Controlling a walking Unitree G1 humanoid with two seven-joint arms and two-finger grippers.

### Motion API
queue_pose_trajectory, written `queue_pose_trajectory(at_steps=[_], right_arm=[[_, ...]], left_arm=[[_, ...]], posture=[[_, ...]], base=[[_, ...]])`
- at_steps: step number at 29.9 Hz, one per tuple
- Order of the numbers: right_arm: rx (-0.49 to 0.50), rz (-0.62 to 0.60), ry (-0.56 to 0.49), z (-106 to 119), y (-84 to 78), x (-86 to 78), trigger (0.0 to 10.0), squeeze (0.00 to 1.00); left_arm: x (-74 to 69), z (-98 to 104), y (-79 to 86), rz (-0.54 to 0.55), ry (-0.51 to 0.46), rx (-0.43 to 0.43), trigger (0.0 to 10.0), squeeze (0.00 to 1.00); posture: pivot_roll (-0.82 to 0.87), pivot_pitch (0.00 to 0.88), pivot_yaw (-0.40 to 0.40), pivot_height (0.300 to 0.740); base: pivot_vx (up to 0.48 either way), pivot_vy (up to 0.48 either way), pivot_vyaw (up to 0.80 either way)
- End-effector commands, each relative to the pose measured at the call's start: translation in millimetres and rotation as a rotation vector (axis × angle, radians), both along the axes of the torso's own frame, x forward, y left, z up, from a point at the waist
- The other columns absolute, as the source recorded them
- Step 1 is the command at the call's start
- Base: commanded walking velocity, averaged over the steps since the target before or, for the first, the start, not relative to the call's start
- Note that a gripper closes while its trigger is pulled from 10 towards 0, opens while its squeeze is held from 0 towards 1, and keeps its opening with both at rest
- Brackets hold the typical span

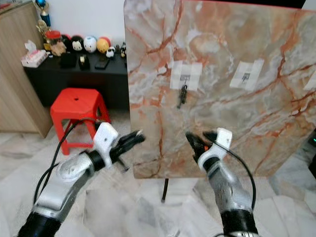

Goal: Hang keys on a hook

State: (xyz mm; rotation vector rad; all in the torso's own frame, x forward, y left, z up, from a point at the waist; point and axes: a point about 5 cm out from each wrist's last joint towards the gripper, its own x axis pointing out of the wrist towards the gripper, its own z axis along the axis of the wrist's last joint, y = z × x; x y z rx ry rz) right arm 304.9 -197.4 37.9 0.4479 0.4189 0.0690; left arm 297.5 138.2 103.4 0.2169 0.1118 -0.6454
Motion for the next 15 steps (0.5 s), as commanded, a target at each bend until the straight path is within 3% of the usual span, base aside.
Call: queue_pose_trajectory(at_steps=[1,4,6,7,10,15], right_arm=[[-0.062,-0.042,0.107,-24,-9.3,-15.1,10.0,0.00],[-0.141,0.003,0.217,-48,-8.3,-32.7,10.0,0.00],[-0.218,0.050,0.295,-64,-6.8,-46.9,10.0,0.00],[-0.271,0.102,0.357,-78,-3.6,-61.5,10.0,0.00],[-0.318,0.126,0.434,-92,-2.3,-78.3,10.0,0.00],[-0.358,0.115,0.545,-110,-2.6,-103.5,10.0,0.00]], left_arm=[[-4.6,-27,19.4,0.099,0.096,0.049,10.0,0.00],[-13.0,-63,41.4,0.230,0.249,0.116,10.0,0.00],[-29.9,-97,57.3,0.283,0.393,0.262,10.0,0.00],[-56.4,-128,70.8,0.285,0.545,0.392,10.0,0.00],[-89.7,-157,84.5,0.314,0.691,0.514,10.0,0.00],[-140.3,-187,95.7,0.384,0.894,0.580,10.0,0.00]], posture=[[-0.02,0.000,-0.073,0.740],[-0.02,0.000,-0.063,0.740],[-0.01,0.000,-0.056,0.740],[-0.01,0.000,-0.049,0.740],[-0.01,0.000,-0.041,0.740],[0.00,0.000,-0.030,0.740]], base=[[0.000,0.000,0.00],[0.000,0.000,0.00],[0.000,0.000,0.00],[0.000,0.000,0.00],[0.000,0.000,0.00],[0.000,0.000,0.00]])
